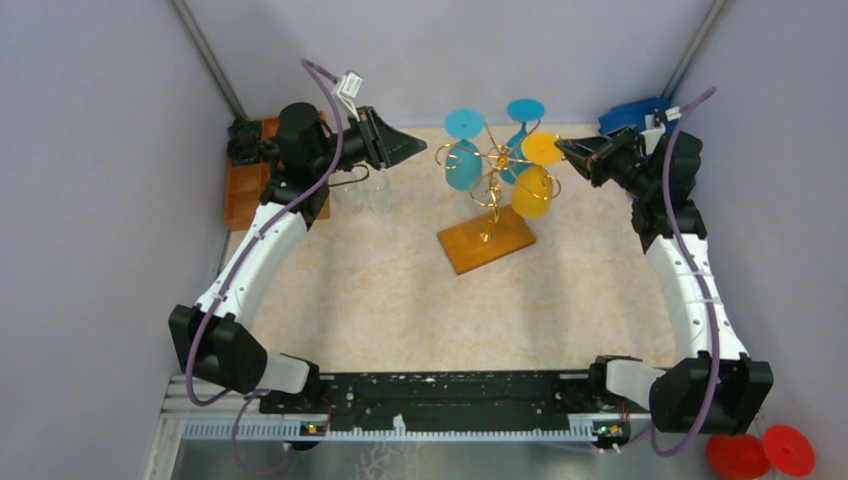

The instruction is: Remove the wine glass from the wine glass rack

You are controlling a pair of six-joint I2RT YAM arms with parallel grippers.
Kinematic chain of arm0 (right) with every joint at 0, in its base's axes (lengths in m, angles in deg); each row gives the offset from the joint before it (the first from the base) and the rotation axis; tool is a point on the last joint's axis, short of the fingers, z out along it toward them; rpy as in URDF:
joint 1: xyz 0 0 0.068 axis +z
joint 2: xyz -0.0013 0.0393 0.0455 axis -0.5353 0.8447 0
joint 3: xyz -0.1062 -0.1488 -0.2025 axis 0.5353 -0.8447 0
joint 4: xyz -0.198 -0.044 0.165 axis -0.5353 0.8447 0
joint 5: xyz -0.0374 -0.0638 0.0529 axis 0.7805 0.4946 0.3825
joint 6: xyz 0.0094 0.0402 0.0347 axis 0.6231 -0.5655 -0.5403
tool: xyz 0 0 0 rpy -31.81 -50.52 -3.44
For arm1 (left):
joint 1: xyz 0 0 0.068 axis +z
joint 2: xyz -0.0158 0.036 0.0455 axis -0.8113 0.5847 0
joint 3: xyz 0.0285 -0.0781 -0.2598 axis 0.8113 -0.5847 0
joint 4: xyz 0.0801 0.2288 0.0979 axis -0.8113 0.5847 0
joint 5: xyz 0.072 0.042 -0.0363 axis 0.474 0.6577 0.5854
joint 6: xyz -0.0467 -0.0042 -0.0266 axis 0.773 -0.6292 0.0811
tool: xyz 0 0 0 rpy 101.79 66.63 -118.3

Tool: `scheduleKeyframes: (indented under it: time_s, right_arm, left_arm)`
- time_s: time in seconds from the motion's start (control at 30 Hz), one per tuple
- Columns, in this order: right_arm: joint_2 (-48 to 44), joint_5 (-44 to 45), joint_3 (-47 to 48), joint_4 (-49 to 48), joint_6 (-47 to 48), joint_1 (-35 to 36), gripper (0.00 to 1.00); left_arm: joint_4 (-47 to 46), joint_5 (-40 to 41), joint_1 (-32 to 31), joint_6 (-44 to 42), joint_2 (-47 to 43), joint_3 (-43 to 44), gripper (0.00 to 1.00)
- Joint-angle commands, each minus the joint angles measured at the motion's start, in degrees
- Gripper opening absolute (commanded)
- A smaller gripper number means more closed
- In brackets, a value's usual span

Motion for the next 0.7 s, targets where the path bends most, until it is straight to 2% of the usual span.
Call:
scheduleKeyframes:
  time_s: [0.0,0.37,0.67]
  right_arm:
    - [1.0,2.0,5.5,-4.1,0.1,0.3,0.0]
    - [8.8,4.2,12.6,-6.3,0.4,0.3,0.0]
    - [9.4,6.5,12.3,-6.5,0.7,-1.0,0.0]
  left_arm:
    - [-1.7,-1.0,0.2,0.5,0.5,-0.7,0.3]
    - [-1.1,-0.9,0.1,-0.2,0.2,-0.9,0.29]
    - [0.4,-0.7,0.1,-1.2,0.2,-0.2,0.29]
